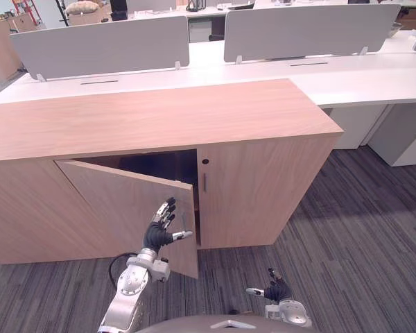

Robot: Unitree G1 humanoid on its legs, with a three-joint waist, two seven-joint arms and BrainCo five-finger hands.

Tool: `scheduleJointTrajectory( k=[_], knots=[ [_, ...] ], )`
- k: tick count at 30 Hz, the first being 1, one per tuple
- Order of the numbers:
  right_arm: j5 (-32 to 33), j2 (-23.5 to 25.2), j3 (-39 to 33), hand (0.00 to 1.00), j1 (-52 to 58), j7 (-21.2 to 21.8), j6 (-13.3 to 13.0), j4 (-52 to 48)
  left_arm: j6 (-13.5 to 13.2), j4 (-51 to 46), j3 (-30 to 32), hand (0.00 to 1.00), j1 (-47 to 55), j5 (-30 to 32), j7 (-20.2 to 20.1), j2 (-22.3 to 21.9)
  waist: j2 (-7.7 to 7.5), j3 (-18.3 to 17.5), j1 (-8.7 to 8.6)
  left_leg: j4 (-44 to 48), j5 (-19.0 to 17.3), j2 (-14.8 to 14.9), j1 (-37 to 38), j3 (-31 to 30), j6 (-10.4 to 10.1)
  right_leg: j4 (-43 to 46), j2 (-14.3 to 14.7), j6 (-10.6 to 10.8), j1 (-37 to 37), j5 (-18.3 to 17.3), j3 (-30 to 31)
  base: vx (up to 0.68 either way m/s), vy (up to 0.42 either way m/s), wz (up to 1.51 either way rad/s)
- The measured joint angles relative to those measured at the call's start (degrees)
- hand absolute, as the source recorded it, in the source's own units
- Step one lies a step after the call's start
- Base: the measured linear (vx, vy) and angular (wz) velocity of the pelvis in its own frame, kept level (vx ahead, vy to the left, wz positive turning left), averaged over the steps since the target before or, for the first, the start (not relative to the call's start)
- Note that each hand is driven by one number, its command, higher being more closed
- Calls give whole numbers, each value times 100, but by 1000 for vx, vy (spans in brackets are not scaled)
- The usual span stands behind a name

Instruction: Walk over to the cabinet, pick up the folder, carry it to the office cabinet, place the folder inside the office cabinet, then close the office cabinet door

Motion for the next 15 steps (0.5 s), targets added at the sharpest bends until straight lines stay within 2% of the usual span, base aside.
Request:
scheduleJointTrajectory(
  k=[8, 10, 15],
  knots=[
    [1, -10, -24, 0, 31, -41, 22, 141, 78, 672, 366, 0, -534, 441, 680, 7, -72, -86, -45, 0, -84, -9, -169, -32, -5, -10, -29, -19, -146, 22, -163, 79, -15, 3],
    [3, 3, -29, 0, 45, -150, 48, 347, 100, 952, 458, 0, -716, 443, 783, 24, -201, -140, -50, 2, -131, -55, -160, -29, -61, -12, -89, 97, -164, 315, -223, 120, -11, 1],
    [4, 2, -147, 0, 82, -234, 149, 555, 177, 1259, 582, 0, -930, 447, 872, 43, -194, -159, -87, 36, -152, -26, -157, -81, -73, -235, -85, 204, -29, 460, -361, 153, -17, 4]
  ],
)
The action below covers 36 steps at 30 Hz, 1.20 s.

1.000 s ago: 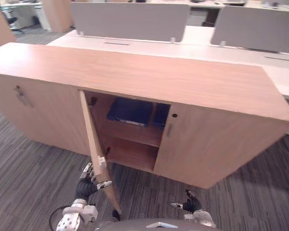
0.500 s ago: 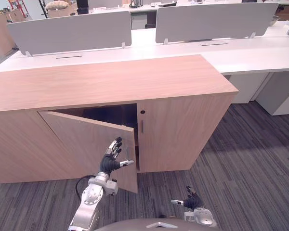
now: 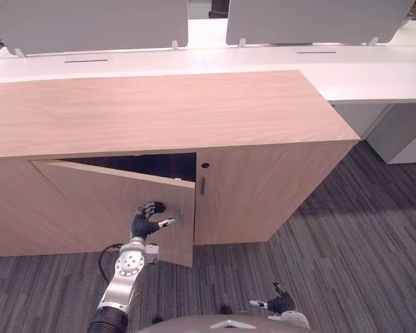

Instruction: Walk over to the cabinet, pick up the folder, carry it to the office cabinet, place the folder inside the office cabinet, then close the office cabinet door

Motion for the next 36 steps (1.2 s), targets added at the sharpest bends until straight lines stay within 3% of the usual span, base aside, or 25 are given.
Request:
scheduleJointTrajectory(
  k=[9, 20, 29, 36],
  knots=[
    [10, -9, -1, 0, -142, -5, 4, 212, 21, 408, -4, 0, -370, 2, -47, 226, -20, 18, -131, -35, -2, 24, 5, -116, -5, -43, 2, -5, 76, 5, -275, 12, -14, 5],
    [70, 10, -193, 0, -115, -7, 28, 441, 26, 494, -9, 0, 250, -30, -469, 221, -79, 34, -60, -38, 2, -11, -45, -228, -11, -109, -52, -3, 77, -46, -431, -50, 3, 3],
    [72, 7, -276, 0, -348, 3, 32, 935, 126, 2067, 121, 0, 448, 451, -764, 304, -142, -4, 32, -35, -51, -71, -69, -227, 21, -156, -110, 59, 94, 20, -456, 52, 5, 0],
    [84, -11, -339, 0, -576, 0, 30, 1288, 187, 3369, 521, 0, 437, 751, -718, 314, -140, 36, 52, -38, -80, -62, 35, -220, -18, -212, -107, 59, 236, 19, -504, -2, -10, 1]
  ],
)
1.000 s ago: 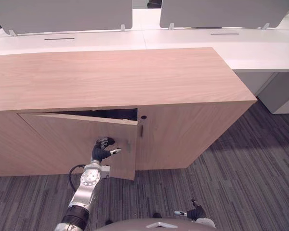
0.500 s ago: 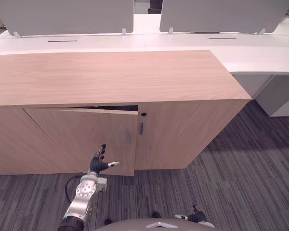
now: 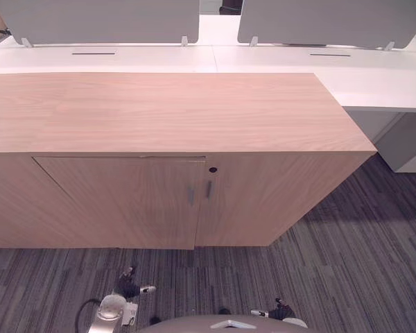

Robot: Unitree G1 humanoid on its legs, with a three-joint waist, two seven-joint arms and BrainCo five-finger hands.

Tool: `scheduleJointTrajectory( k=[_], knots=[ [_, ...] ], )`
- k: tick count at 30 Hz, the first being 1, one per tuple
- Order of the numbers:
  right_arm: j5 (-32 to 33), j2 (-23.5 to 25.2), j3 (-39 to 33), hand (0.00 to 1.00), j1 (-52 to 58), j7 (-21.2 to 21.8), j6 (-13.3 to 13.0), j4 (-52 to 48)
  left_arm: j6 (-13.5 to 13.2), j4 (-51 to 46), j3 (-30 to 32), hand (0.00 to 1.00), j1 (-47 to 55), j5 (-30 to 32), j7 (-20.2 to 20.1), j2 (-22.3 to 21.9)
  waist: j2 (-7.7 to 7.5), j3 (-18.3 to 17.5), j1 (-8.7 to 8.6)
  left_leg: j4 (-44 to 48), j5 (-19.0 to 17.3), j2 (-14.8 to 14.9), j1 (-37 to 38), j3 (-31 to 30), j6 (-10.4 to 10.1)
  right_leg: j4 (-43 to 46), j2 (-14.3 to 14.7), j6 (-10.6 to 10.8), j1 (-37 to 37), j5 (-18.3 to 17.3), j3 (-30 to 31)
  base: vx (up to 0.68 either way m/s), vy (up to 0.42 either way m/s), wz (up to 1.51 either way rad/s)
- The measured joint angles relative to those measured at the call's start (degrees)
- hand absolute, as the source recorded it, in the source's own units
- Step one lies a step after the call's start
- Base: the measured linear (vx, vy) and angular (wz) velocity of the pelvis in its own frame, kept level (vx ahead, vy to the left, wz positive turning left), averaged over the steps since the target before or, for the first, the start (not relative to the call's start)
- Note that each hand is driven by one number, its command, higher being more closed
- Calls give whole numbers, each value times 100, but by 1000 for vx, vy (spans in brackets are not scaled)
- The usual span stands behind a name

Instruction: Walk over to the cabinet, pick up the folder, carry it to the office cabinet, place the folder inside the office cabinet, then close the office cabinet door

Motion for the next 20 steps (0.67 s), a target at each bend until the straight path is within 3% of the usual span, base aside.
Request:
scheduleJointTrajectory(
  k=[5, 20],
  knots=[
    [113, 2, -96, 0, -38, -3, 4, 57, 52, 228, 175, 0, 64, 89, 119, -39, -22, 57, 120, -1, -5, -1, 58, 9, 5, 68, -1, -7, 15, -50, 10, -49, -12, -2],
    [161, 14, -418, 0, -248, -1, 116, 300, 151, 612, 711, 0, 79, 98, 200, -232, 4, 181, 166, 0, -110, -17, 87, 15, -10, 109, -13, 5, 26, -148, 10, 19, -7, -1]
  ],
)
